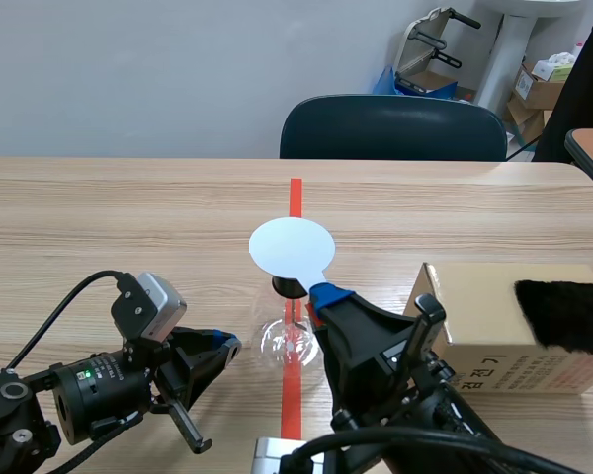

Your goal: Do the electroscope experiment

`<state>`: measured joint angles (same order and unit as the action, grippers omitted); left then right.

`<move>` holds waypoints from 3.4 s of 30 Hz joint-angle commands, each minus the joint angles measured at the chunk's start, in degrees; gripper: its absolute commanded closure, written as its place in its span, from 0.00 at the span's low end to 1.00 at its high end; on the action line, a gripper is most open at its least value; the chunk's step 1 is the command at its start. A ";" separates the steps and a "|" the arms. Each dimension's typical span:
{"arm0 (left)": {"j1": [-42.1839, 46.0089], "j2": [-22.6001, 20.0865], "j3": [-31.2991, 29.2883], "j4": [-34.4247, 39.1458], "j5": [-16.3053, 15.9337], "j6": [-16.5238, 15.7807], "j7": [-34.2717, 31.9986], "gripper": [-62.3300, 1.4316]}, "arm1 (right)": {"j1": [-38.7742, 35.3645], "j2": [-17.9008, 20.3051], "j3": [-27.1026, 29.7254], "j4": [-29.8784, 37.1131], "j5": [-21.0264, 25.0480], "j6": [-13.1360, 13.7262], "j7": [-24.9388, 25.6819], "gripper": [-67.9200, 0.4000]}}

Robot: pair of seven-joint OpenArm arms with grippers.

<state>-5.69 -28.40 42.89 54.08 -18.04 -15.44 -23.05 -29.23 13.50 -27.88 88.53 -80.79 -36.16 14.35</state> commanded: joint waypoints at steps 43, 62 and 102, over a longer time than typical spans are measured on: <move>-0.02 0.44 -0.15 0.94 -0.57 -0.33 -1.18 0.91 | 0.81 0.20 0.17 0.66 0.00 -0.66 -31.85 0.98; -0.02 0.44 -0.15 0.94 -0.57 -0.33 -1.18 0.91 | 0.81 0.20 0.17 0.66 0.00 -0.61 -32.02 0.98; -0.02 0.44 -0.15 0.94 -0.57 -0.33 -1.16 0.91 | 0.81 0.17 0.17 0.66 -0.02 -0.68 -30.77 0.97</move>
<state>-5.69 -28.40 42.89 54.08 -18.04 -15.44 -23.05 -29.23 13.50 -27.88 88.53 -80.58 -36.16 -16.40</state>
